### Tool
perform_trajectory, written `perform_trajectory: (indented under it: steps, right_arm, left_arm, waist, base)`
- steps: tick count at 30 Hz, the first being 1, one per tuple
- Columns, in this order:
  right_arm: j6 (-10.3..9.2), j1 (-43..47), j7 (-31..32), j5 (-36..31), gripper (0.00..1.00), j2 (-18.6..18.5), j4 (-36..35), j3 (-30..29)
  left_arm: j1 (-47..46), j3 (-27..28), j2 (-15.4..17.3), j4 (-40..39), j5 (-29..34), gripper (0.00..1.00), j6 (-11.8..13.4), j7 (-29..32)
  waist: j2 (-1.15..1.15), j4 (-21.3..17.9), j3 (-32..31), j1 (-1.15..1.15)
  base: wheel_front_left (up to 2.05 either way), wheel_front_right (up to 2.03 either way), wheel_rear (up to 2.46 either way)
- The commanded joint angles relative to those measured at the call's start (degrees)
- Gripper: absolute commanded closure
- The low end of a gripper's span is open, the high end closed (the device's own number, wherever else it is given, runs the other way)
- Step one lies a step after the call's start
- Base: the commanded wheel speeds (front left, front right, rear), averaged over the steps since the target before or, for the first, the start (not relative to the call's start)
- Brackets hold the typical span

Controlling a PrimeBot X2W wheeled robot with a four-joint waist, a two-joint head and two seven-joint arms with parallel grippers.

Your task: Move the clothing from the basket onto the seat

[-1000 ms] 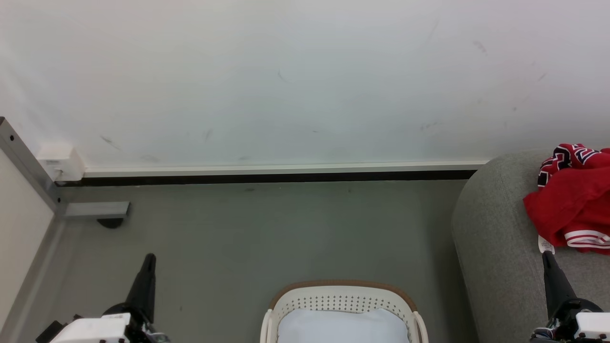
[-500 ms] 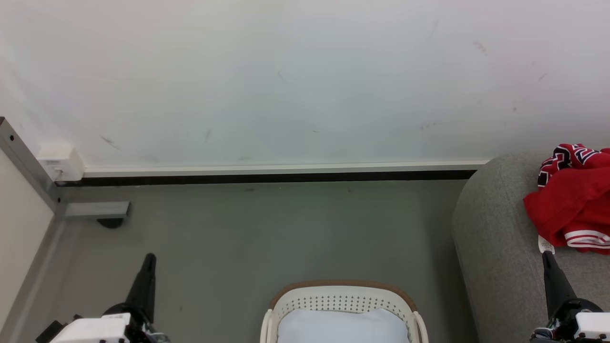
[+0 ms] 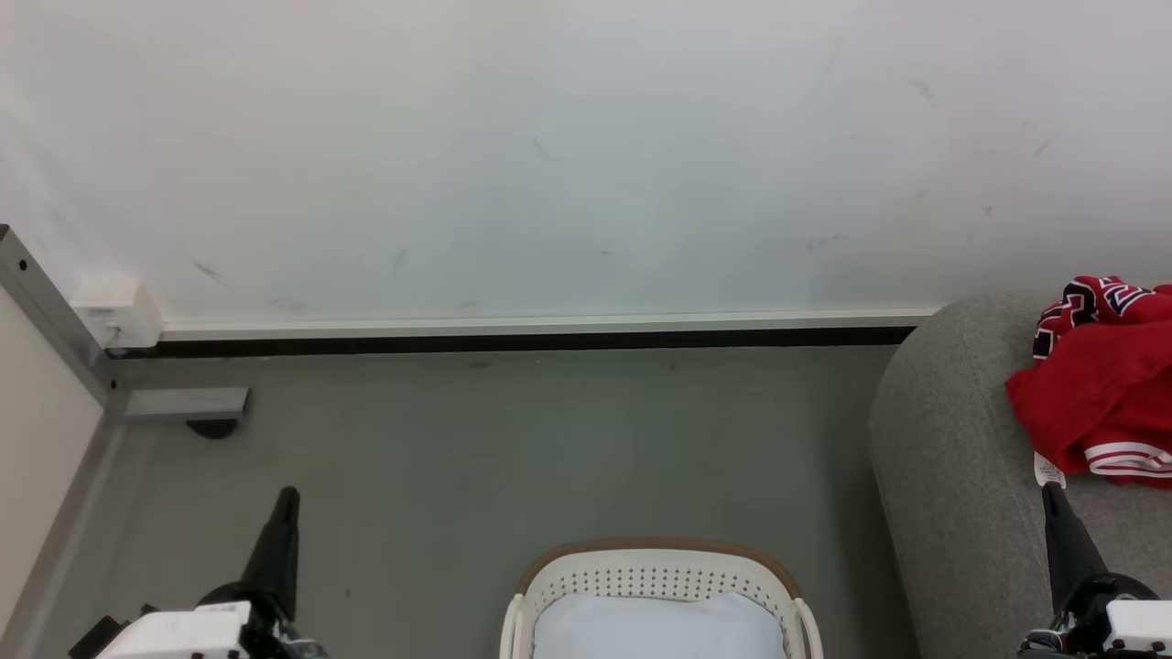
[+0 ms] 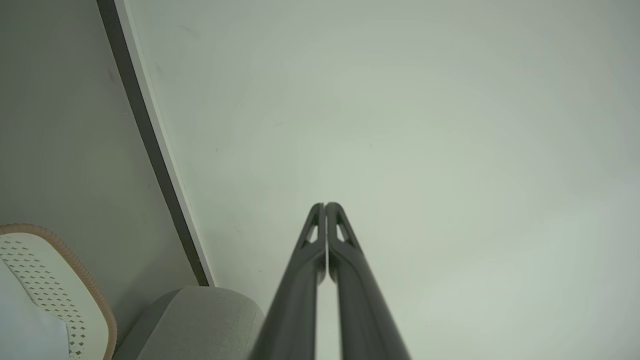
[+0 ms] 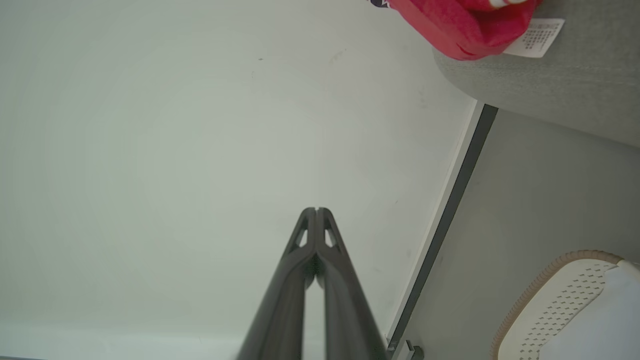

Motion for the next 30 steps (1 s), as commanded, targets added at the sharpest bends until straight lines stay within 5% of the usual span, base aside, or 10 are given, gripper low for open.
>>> perform_trajectory:
  steps: [1, 30]
  right_arm:
    - [-0.12, -0.5, 0.3, -0.2, 1.0, 0.0, 0.1, -0.2]
    - [-0.12, -0.5, 0.2, -0.3, 1.0, 0.1, 0.1, -0.3]
  left_arm:
    - [-0.4, 0.1, 0.4, 0.1, -0.8, 1.0, -0.4, 0.3]
    - [-0.4, 0.1, 0.4, 0.1, -0.8, 1.0, -0.4, 0.3]
  waist:
    - [0.0, 0.0, 0.0, 0.0]
    - [0.0, 0.0, 0.0, 0.0]
  base:
    - [0.0, 0.0, 0.0]
    - [0.0, 0.0, 0.0]
